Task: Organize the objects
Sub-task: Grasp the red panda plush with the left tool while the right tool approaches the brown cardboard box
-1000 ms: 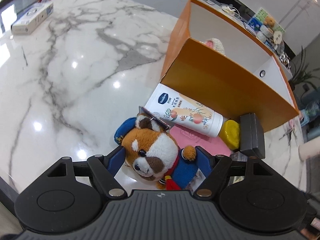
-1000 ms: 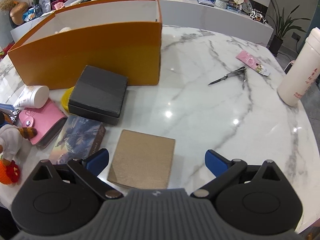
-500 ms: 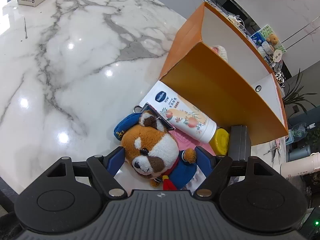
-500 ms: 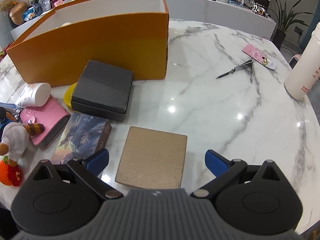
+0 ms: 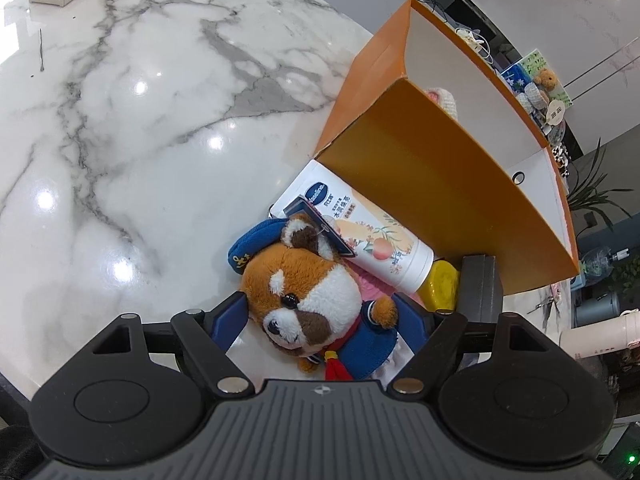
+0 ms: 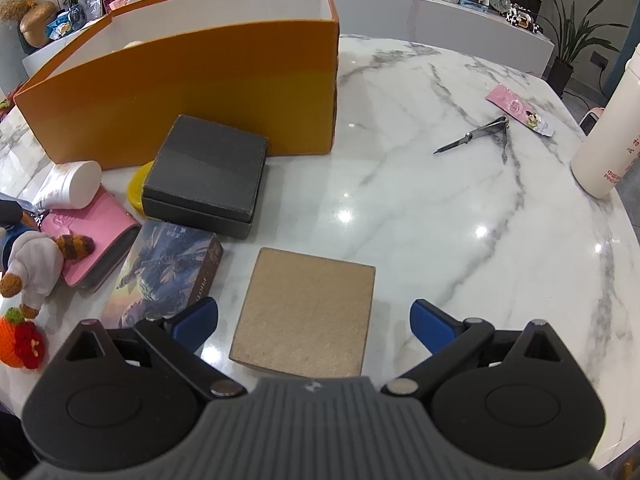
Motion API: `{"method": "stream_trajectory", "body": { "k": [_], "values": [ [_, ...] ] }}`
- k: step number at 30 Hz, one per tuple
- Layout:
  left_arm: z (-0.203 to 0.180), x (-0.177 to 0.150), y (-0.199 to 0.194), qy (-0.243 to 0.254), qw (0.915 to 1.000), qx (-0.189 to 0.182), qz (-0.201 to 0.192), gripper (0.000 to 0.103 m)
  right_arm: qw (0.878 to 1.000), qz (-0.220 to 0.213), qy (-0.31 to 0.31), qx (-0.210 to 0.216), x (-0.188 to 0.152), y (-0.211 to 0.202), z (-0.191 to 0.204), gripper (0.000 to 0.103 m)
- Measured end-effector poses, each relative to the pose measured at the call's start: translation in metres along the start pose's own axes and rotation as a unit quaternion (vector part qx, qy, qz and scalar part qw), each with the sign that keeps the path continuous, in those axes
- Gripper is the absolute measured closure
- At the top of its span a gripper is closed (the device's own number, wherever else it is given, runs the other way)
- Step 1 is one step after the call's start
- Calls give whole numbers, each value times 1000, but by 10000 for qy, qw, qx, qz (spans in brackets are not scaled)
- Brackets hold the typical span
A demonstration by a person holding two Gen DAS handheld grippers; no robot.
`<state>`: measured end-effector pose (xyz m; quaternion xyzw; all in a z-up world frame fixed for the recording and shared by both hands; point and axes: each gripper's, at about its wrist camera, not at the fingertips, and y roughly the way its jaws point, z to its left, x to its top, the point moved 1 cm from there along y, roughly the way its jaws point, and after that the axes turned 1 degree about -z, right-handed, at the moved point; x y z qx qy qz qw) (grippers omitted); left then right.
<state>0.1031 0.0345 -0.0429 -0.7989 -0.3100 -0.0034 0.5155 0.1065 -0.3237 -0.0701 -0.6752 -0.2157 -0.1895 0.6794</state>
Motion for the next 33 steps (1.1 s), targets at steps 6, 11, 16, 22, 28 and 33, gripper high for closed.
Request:
{"method": "stream_trajectory", "body": {
  "k": [6,11,16,22,28,33],
  "values": [
    [-2,-5,7,86,9999,84,39,11,9999,-10,-130,-91,-1,2,4,1],
    [-3,-7,6,118,9999,92,17,11,9998,-23,-109,-145,-1,3,4,1],
    [0,-6,7,38,10000,12,91,11,9998,-20,-69,-190,-1,5,3,1],
    [4,-7,12,-149,9997,-86,154,11,9998,-5,-36,-182,-1,8,3,2],
    [2,-8,12,-78,9998,-130,99,17,9999,73,34,-78,-2,10,2,24],
    [5,-7,11,-158,9996,-203,88,23,9999,80,81,49,-1,9,2,32]
  ]
}}
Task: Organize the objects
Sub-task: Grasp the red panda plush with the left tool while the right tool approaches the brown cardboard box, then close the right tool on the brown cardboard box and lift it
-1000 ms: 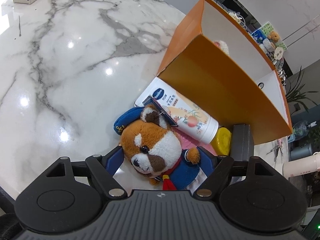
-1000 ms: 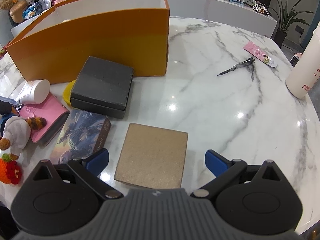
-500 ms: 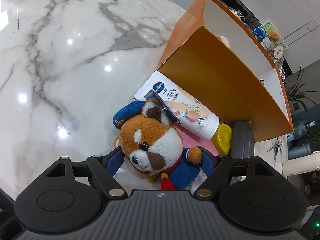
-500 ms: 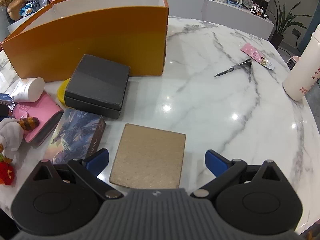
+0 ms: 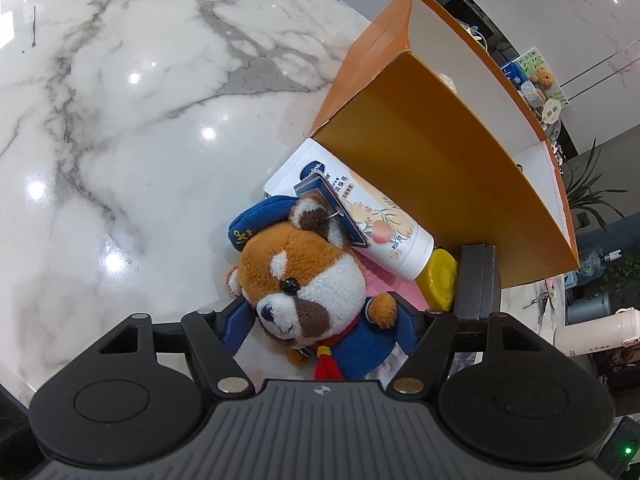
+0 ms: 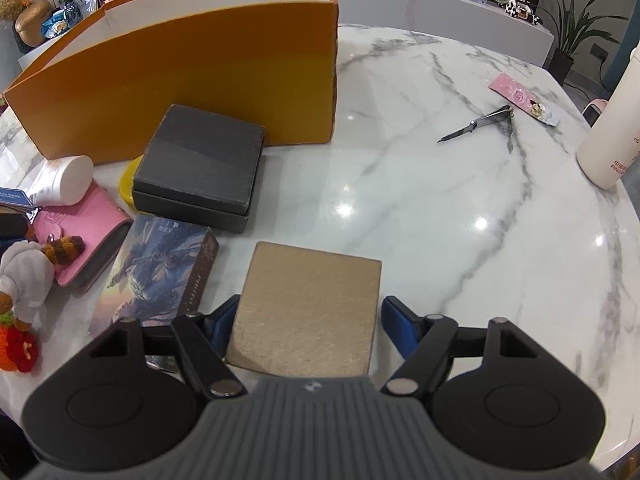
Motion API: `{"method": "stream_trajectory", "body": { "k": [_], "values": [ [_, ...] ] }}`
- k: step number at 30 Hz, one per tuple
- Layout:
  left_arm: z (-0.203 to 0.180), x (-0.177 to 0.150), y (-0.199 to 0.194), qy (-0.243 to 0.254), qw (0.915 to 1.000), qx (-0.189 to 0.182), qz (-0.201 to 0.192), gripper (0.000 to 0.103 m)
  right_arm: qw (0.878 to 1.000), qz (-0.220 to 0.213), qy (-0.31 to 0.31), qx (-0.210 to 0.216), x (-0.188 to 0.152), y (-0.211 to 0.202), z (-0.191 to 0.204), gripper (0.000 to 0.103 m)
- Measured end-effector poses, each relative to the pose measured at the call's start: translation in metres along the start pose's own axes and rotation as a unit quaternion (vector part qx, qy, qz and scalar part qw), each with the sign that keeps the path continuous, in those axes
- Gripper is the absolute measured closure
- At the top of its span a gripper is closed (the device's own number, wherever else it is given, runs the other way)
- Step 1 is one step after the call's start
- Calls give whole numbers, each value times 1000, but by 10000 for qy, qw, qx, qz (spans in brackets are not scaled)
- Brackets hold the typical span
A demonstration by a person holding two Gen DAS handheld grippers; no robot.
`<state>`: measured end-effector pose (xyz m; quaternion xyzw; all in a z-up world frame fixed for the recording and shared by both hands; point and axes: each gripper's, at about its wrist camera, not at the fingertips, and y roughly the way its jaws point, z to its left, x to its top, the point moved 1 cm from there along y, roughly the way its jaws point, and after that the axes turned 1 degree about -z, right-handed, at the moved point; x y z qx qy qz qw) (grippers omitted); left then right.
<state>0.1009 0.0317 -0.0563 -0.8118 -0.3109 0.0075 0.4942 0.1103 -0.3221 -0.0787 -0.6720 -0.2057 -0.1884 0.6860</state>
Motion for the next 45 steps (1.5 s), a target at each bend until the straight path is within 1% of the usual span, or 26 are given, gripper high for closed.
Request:
{"method": "stream_trajectory", "body": {
  "k": [2,6,10,15,25,30,39,45],
  "values": [
    [2,0,0,-46,10000,-34,4,25,9999,4,35,101,0,-1,0,36],
    [3,1,-1,-93,9999,-126,55,29,9998,16,47,206,1,-2,0,37],
    [8,0,-3,-286,9988,-375,163,31,9994,-1,88,339,1,-4,0,38],
    [5,0,-12,-141,9993,-338,1,31,9993,-50,111,347,3,-8,-3,40],
    [1,1,-19,65,9996,-247,-142,31,9992,-75,93,369,2,-13,-6,40],
    [0,0,-21,99,9994,-276,-168,31,9993,-112,77,348,1,-19,-8,40],
    [-5,-1,-34,314,9984,-210,-413,31,9993,-217,63,312,-1,-31,-12,40],
    [-8,-2,-42,406,9976,-246,-505,31,9991,-316,43,294,-3,-41,-13,40]
  ]
}}
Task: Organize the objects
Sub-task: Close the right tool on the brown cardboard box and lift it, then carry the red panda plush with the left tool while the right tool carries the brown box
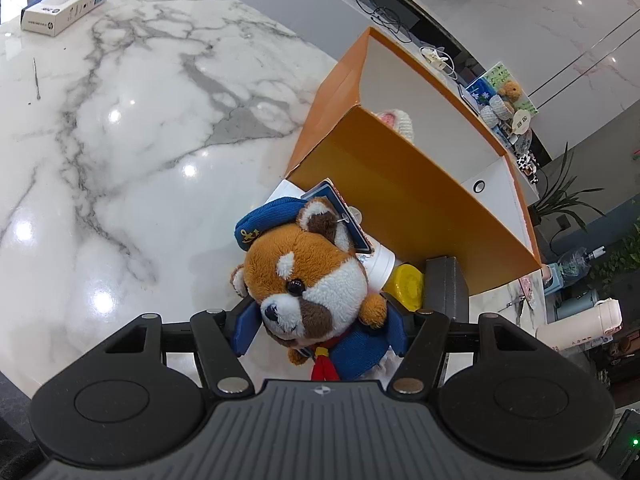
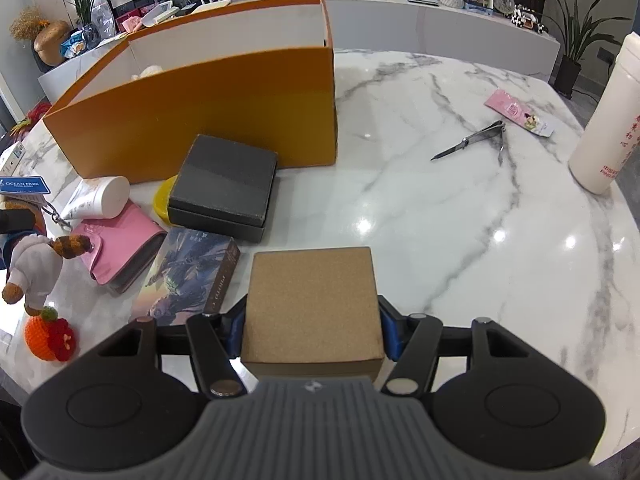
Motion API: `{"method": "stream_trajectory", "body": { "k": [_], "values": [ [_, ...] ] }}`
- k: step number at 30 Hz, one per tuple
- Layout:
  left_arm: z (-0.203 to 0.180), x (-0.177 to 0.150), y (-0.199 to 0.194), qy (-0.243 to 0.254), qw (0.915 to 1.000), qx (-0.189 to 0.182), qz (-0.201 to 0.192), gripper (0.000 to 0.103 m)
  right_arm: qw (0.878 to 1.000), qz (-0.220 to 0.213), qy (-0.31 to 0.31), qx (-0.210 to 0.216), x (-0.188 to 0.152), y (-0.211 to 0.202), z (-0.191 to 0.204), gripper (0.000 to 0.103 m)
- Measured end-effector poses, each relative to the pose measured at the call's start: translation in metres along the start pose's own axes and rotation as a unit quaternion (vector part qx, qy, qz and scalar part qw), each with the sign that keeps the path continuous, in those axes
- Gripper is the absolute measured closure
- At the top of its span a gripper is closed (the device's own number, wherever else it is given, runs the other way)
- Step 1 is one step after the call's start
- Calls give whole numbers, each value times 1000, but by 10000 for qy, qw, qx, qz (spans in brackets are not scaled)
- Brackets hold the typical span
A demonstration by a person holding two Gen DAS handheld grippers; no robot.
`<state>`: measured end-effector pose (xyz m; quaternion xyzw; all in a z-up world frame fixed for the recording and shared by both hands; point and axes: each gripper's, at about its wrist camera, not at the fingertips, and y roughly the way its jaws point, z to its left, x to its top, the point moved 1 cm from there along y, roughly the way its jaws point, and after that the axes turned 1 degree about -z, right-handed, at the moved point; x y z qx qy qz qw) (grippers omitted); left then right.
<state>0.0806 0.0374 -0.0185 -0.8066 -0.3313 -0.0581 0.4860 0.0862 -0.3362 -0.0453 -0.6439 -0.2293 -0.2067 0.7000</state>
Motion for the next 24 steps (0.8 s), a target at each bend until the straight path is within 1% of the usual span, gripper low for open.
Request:
{"method": "stream_trajectory", "body": {
  "k": [16,24],
  "values": [
    [-17,-3,-16,349,9990,-52,-270,30,9995,-277,-148,2,-3,-33,4,40],
    [-31,-5,-28,562,9973,-170,-453,30,9983,-513,-201,182,-1,-54,14,40]
  ]
}}
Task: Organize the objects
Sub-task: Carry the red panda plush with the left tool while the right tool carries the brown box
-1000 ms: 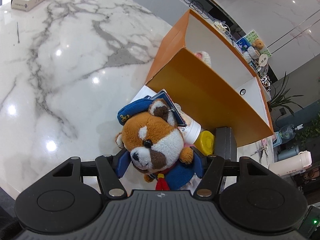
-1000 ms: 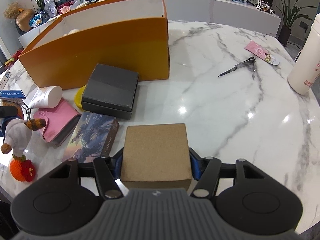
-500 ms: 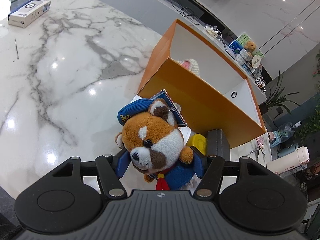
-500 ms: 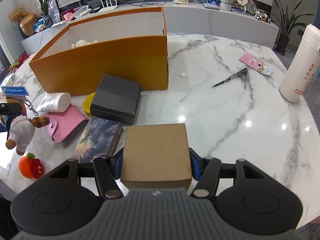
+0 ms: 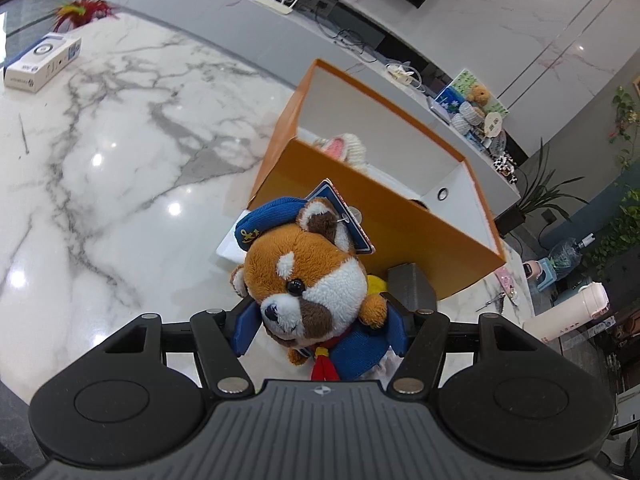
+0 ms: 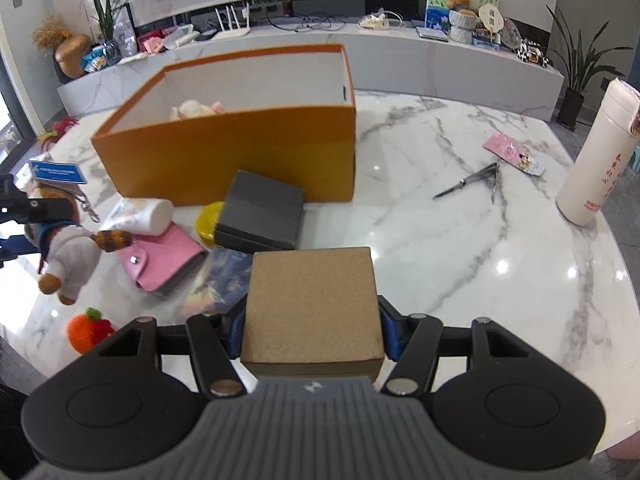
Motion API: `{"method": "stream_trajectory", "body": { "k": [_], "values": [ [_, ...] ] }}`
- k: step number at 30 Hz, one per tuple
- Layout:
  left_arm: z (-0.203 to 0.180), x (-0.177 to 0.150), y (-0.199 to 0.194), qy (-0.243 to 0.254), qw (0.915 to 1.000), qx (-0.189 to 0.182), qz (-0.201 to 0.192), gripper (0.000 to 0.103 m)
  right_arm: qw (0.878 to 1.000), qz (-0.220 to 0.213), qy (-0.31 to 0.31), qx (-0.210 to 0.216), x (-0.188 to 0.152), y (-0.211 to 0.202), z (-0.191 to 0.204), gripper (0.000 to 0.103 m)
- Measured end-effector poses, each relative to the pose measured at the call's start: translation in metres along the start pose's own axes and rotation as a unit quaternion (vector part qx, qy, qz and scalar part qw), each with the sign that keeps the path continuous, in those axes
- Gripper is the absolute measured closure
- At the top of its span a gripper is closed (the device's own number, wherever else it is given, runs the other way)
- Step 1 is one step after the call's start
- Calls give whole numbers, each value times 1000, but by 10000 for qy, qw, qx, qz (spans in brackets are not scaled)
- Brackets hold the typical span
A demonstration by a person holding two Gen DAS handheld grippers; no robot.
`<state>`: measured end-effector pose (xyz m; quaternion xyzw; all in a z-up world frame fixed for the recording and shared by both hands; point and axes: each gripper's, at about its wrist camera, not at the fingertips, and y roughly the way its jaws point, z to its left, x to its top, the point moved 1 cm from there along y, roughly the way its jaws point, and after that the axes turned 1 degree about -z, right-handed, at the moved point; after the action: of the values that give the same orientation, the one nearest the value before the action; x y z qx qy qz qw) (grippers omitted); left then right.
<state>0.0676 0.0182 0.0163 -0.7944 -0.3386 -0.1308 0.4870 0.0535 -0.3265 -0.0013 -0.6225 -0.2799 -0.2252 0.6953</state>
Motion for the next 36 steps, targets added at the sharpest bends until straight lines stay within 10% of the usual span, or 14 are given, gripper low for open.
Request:
{"method": "stream_trajectory", "body": {
  "k": [18,36],
  "values": [
    [-59,78,4,429,9964,-243,-694,30,9920,-1120,-138,573,110,-26,34,40],
    [-96,168,159,953,9930,638,-270,30,9944,-52,-1006,321,240,174,41,40]
  ]
}}
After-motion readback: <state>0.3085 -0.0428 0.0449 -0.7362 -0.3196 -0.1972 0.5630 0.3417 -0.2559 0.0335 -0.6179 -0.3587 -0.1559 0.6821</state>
